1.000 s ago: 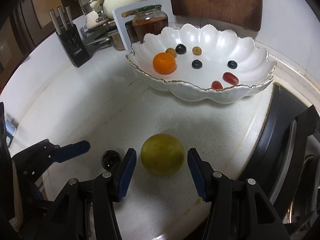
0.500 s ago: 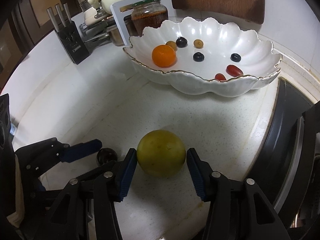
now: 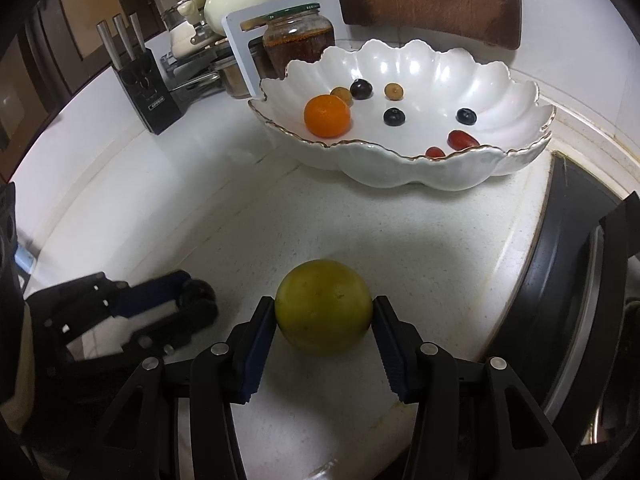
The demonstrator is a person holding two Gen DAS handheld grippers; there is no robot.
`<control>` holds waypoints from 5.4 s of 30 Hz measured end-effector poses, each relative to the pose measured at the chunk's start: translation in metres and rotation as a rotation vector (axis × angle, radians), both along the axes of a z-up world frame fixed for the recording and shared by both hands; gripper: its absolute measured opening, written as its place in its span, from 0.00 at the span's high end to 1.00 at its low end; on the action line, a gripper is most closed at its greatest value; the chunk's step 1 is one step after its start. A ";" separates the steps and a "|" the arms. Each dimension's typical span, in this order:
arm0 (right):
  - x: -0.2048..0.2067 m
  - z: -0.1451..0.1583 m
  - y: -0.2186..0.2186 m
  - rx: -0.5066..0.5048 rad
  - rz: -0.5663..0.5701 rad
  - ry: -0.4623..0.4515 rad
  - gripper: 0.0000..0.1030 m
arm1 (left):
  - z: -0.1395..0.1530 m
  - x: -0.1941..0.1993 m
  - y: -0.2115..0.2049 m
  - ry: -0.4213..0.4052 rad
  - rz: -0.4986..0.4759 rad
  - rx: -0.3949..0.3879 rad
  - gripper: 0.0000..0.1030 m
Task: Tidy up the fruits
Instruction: 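Grasp the dark plum with the left gripper while the right grasps the green citrus fruit, then lift and carry the plum in the left gripper while the right carries the green fruit over the bowl, then lower the plum and green fruit into the bowl and open both grippers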
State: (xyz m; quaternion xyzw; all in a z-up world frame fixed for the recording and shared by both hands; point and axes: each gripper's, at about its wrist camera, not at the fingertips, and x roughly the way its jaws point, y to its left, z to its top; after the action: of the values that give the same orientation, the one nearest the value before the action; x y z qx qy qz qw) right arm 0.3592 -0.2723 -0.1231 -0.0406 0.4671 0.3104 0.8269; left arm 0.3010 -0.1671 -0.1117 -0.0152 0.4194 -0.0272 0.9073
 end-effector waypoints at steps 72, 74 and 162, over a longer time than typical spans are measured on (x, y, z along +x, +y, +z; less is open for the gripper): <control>0.026 0.145 -0.001 0.066 -0.513 -0.365 0.51 | 0.161 0.093 0.039 -0.366 -0.211 -0.036 0.73; 0.033 0.146 0.000 0.057 -0.521 -0.367 0.51 | 0.161 0.101 0.040 -0.357 -0.215 -0.043 0.73; -0.002 0.153 0.007 -0.114 -0.714 -0.446 0.17 | 0.154 0.094 0.078 -0.319 -0.089 0.098 0.04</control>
State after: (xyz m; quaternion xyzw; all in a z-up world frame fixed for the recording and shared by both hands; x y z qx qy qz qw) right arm 0.3571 -0.2653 0.0299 0.0118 0.2778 -0.0384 0.9598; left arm 0.3953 -0.0888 0.0422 0.0523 0.2713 -0.0491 0.9598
